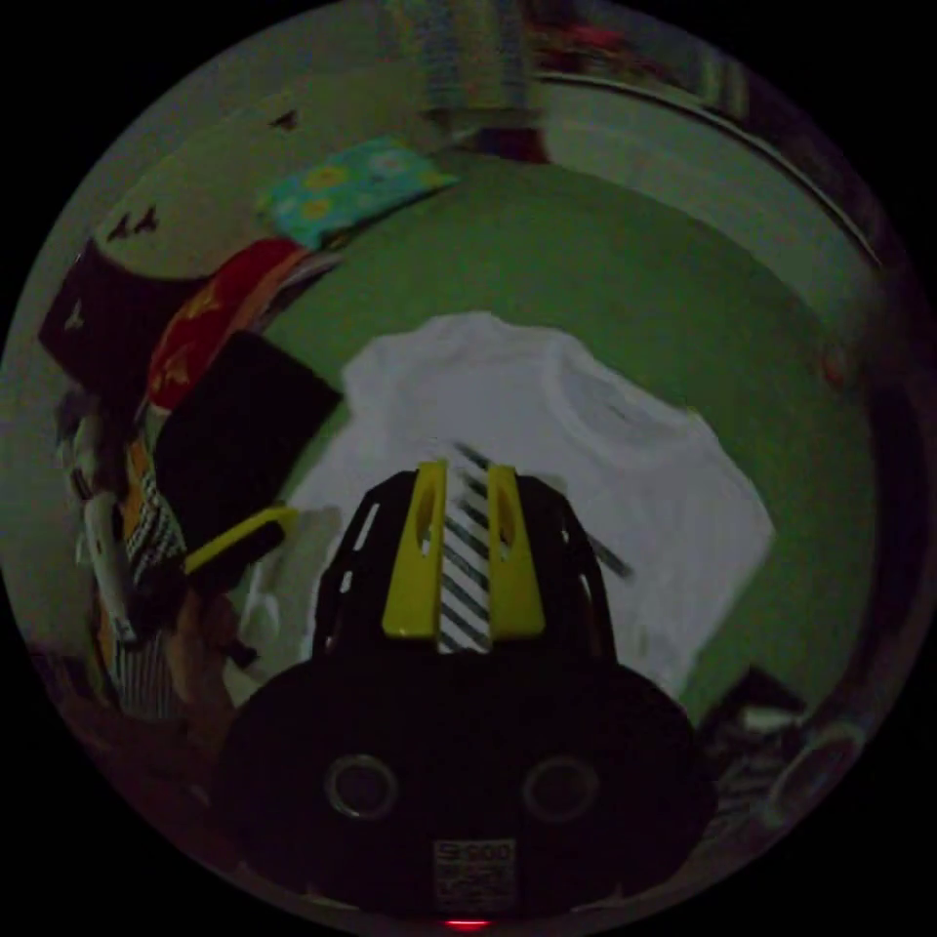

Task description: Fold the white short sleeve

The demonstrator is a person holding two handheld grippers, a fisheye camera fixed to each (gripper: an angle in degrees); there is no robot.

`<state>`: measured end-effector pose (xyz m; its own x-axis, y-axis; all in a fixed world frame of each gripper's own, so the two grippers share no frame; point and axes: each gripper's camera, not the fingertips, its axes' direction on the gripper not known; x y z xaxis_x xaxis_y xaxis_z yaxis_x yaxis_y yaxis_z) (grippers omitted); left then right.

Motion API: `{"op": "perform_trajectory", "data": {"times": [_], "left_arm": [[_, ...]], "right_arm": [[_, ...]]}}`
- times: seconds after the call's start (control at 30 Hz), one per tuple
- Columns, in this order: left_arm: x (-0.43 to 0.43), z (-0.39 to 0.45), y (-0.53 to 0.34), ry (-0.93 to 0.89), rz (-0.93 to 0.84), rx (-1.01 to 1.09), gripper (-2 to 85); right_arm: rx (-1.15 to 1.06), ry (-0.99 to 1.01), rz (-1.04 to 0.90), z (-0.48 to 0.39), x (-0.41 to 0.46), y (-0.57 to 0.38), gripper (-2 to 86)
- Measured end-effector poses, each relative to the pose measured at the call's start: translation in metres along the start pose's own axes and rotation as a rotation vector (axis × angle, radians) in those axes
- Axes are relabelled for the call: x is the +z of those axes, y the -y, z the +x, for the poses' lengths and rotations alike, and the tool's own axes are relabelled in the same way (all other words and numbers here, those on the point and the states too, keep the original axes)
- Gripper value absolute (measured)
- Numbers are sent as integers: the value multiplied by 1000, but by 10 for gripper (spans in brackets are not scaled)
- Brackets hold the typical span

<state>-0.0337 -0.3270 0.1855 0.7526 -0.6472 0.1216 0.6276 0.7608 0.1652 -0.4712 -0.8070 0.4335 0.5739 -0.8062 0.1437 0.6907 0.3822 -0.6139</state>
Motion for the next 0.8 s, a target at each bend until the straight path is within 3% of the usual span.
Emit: {"op": "perform_trajectory", "data": {"times": [0.2,0.27,0.37,0.57,0.8], "left_arm": [[-40,-58,3,-12,48,-102,-6],[-49,-72,3,-22,46,-120,-6],[-63,-93,5,-52,37,-127,-5],[-90,-126,5,-99,22,-128,-4],[-122,-161,3,-172,13,-131,-5]], "right_arm": [[-165,17,-90,-118,94,103,62],[-181,-72,-148,-148,135,127,67],[-174,-177,-217,-169,182,147,60],[-125,-182,-198,-177,207,171,0],[126,185,62,-145,161,217,-14]]}}
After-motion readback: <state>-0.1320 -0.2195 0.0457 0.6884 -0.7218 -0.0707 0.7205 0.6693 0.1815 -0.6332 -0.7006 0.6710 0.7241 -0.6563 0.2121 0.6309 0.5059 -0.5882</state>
